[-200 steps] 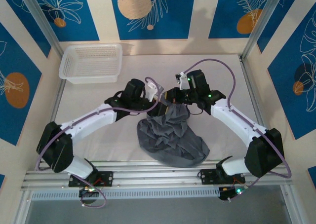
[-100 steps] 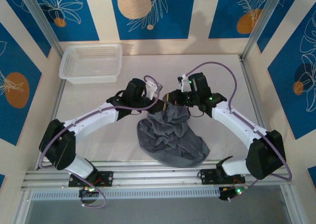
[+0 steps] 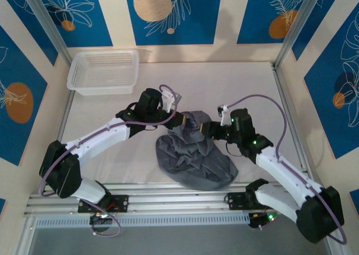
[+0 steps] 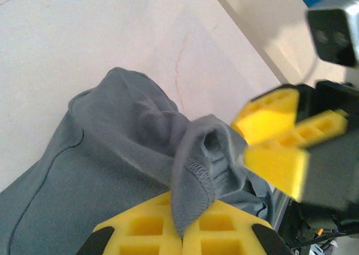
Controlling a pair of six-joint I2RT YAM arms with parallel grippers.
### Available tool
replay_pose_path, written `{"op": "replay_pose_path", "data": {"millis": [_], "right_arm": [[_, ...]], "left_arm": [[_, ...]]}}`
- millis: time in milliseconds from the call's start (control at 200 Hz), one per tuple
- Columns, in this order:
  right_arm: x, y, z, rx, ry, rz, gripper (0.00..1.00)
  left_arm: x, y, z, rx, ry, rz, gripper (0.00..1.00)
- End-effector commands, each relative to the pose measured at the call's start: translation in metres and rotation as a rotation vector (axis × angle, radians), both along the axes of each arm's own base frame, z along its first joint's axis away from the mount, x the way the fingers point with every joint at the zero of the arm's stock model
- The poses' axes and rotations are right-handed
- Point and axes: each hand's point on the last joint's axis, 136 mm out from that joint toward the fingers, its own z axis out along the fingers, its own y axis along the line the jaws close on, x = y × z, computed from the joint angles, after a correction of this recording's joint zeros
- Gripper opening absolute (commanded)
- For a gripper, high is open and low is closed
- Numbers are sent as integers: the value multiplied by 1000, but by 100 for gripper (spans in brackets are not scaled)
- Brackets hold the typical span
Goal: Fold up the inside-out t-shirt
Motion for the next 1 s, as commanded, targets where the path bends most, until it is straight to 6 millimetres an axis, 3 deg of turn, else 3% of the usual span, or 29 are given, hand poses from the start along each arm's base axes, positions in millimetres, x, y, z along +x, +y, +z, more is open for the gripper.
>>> {"op": "replay_pose_path", "data": {"millis": [0, 200, 330, 410, 550, 675, 760, 925, 995], "right_arm": [[4, 8, 30, -122, -341, 13, 54], [28, -9, 36, -479, -591, -182, 65], [25, 11, 36, -604, -689, -112, 75], [29, 14, 29, -699, -705, -107, 77], [45, -1, 14, -933, -722, -160, 78], [58, -29, 9, -1148, -750, -205, 81], [47, -32, 15, -1079, -728, -149, 70], [23, -41, 22, -732, -593, -108, 19], [17, -43, 21, -667, -549, -101, 4]], "left_arm": [[-3, -1, 11, -15, -8, -25, 0], [-4, 3, 18, -12, -27, -10, 0], [-4, 4, 20, -10, -28, 0, 0], [-2, 5, 20, -8, -29, 6, 0], [-1, 6, 22, -13, -27, 23, 0], [5, 17, 18, 48, -45, 78, 0], [10, 33, 10, 161, -75, 111, 0], [22, 61, 8, 352, -161, 170, 0], [30, 73, 13, 417, -201, 211, 0]]}}
